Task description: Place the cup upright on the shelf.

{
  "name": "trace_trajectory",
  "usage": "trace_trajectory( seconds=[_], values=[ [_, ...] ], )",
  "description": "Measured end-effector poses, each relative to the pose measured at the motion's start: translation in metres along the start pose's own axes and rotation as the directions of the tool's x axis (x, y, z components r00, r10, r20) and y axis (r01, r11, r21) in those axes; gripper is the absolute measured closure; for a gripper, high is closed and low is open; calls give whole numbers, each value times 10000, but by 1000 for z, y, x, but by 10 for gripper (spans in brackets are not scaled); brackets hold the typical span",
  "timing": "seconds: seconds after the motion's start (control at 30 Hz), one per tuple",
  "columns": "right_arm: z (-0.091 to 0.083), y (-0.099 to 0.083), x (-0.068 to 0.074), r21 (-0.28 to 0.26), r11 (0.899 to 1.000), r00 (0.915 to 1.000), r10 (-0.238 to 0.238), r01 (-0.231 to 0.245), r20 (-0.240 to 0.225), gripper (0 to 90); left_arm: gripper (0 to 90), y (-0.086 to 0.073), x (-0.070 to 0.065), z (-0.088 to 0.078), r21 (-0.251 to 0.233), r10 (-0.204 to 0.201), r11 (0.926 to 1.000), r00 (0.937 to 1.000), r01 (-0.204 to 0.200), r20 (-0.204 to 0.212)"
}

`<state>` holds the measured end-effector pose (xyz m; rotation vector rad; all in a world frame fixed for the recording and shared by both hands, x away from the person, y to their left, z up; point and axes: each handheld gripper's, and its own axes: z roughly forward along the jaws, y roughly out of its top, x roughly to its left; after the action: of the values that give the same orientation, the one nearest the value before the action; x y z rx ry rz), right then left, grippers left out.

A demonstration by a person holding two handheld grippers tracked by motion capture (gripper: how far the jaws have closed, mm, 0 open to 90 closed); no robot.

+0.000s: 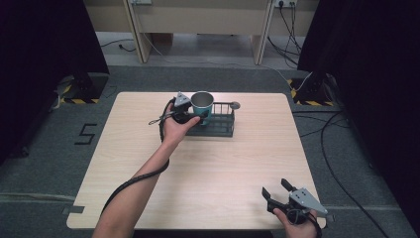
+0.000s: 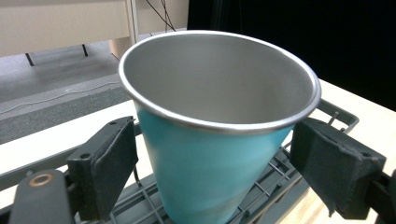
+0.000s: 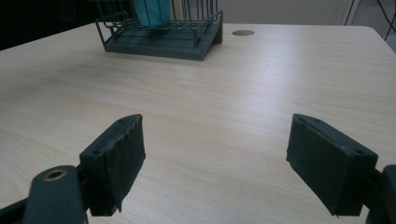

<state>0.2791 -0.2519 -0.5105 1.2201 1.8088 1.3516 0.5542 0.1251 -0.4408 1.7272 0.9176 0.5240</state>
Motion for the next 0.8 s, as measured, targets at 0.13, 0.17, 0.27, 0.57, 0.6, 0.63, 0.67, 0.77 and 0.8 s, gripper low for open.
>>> trace_trajectory(
  seconds=[0.13,0.17,0.27,0.57,0.6,0.63,0.67,0.77,0.8],
  values=[
    [0,0,0,-7,10000,10000,11,-11,-7,199,144,-1,0,-7,-93,-15,10000,10000,15,-31],
    [0,0,0,-7,10000,10000,1,-1,-3,199,144,-1,0,-8,-109,-8,9999,10000,7,-31],
    [0,0,0,-18,10000,10000,10,-10,-1,199,144,-3,-1,-13,-95,35,9999,10000,-35,9],
    [0,0,0,1,10000,10000,8,-8,18,199,144,-8,-3,-30,-200,13,9998,10000,-14,-74],
    [0,0,0,-1,10000,10000,11,-11,8,199,144,-9,-3,-32,-222,71,9997,10000,-72,-31],
    [0,0,0,-1,10000,10000,13,-13,6,199,144,-9,-4,-34,-243,107,9996,9999,-107,-14],
    [0,0,0,-3,10000,10000,9,-9,4,199,144,-9,-5,-37,-292,141,9995,9999,-141,12],
    [1,0,0,0,10000,10000,11,-11,16,199,144,-9,-7,-43,-320,245,9992,9997,-243,63],
    [1,0,0,1,10000,10000,15,-15,15,199,144,-9,-7,-44,-322,243,9992,9997,-240,69]
  ],
)
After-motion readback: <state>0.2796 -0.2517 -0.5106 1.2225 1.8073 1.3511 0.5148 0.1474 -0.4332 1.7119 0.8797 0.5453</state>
